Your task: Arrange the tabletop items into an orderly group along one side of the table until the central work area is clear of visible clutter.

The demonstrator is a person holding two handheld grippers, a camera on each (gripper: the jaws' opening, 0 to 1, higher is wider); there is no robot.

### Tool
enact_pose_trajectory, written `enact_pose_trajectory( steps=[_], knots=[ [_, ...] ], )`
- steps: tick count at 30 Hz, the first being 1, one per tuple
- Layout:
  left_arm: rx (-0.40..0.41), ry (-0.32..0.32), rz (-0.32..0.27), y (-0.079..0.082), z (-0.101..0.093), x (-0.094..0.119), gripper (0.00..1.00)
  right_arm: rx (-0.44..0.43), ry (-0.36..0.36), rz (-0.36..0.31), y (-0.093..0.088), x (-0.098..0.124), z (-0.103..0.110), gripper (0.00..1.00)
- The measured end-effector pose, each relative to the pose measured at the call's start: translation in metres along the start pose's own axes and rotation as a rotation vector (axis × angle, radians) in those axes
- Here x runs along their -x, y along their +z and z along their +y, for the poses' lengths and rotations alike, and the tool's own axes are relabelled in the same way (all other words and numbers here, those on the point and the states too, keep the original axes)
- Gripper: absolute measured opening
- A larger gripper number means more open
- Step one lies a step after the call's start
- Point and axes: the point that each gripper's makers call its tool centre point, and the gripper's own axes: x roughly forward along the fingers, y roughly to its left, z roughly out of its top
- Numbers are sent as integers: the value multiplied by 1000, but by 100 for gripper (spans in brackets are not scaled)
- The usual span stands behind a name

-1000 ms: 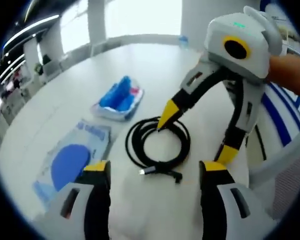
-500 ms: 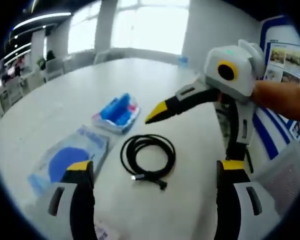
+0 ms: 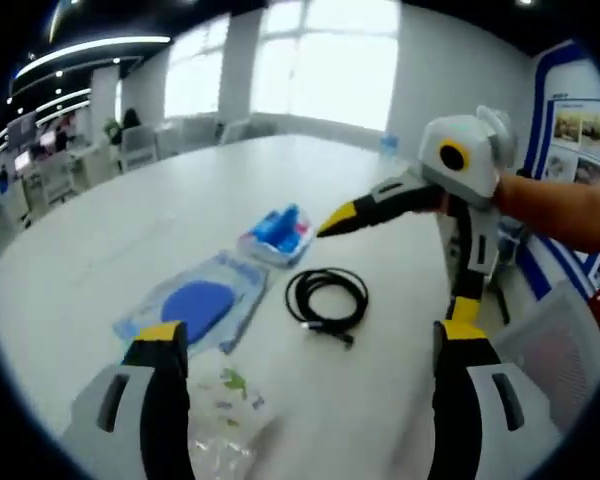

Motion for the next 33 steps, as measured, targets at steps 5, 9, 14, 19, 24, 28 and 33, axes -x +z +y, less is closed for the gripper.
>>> enact_pose_trajectory(
  steps=[5,9,14,19,24,28,33],
  knots=[
    [28,59,-14,-7,20,30,99,29,14,-18,21,-11,10,99],
    [59,103,-18,-16,35,52,98,42,26,-29,33,-19,18,99],
    [86,140,-20,-26,48,73,97,57,39,-35,44,-29,27,99],
    [103,165,-20,-35,56,90,95,73,53,-35,54,-38,38,99],
    [121,187,-17,-47,65,107,94,85,62,-36,64,-46,46,98],
    [131,203,-15,-54,73,119,93,96,68,-34,71,-53,52,98],
    [158,225,-17,-59,84,130,92,104,79,-34,78,-62,59,98]
  ],
)
